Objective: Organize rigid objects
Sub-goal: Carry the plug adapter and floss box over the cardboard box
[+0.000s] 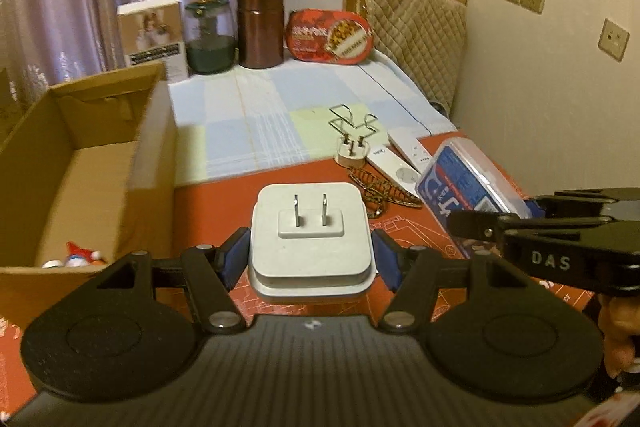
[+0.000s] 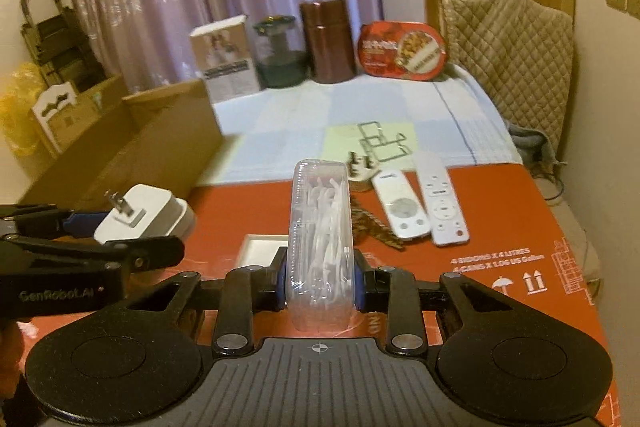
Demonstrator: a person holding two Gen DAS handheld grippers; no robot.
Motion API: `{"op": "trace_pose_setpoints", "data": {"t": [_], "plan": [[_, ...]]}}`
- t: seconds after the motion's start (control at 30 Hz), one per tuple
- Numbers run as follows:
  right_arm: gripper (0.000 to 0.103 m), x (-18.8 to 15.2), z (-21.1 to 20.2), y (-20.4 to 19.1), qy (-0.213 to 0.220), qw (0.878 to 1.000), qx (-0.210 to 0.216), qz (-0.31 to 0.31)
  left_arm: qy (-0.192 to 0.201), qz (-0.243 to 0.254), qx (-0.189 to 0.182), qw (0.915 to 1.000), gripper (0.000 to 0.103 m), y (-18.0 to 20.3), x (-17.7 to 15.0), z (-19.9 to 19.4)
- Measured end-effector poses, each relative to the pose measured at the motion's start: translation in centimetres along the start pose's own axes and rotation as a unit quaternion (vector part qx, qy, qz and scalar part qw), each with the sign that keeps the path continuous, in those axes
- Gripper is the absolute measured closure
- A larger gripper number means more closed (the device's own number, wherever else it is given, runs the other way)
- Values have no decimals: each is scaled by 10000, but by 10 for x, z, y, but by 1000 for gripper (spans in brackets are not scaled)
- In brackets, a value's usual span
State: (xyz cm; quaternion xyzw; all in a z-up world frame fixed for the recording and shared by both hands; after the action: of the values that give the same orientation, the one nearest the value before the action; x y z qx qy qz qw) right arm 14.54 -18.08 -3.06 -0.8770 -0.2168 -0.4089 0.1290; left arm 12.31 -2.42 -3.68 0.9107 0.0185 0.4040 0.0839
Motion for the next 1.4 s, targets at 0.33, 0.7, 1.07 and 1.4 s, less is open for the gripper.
{"op": "trace_pose_setpoints", "data": {"t": [0.33,0.7,1.07,1.4], "plan": [[76,30,-34,-44,303,9982,368,-362,262,-274,295,9988,43,-23,4,-54],[76,52,-34,-94,392,9943,698,-703,487,-438,462,9968,43,-62,9,-93],[76,89,3,-150,317,9866,1185,-1074,619,-442,990,9922,43,-134,30,-110],[76,122,55,-193,119,9809,1483,-1252,558,-486,1157,9905,43,-201,57,-100]]}}
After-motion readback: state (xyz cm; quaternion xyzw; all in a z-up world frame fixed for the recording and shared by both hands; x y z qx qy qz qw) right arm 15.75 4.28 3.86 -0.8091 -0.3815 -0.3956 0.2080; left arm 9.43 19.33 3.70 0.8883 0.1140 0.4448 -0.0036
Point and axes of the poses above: each gripper's, at about its wrist camera, not at the fingertips, and z roughly the way its jaws point, y to its right, x to its top, the point moved 3 cm from there along z, roughly the way its jaws point, and after that the axes turned 10 degrees about -z, right-handed, at the moved point
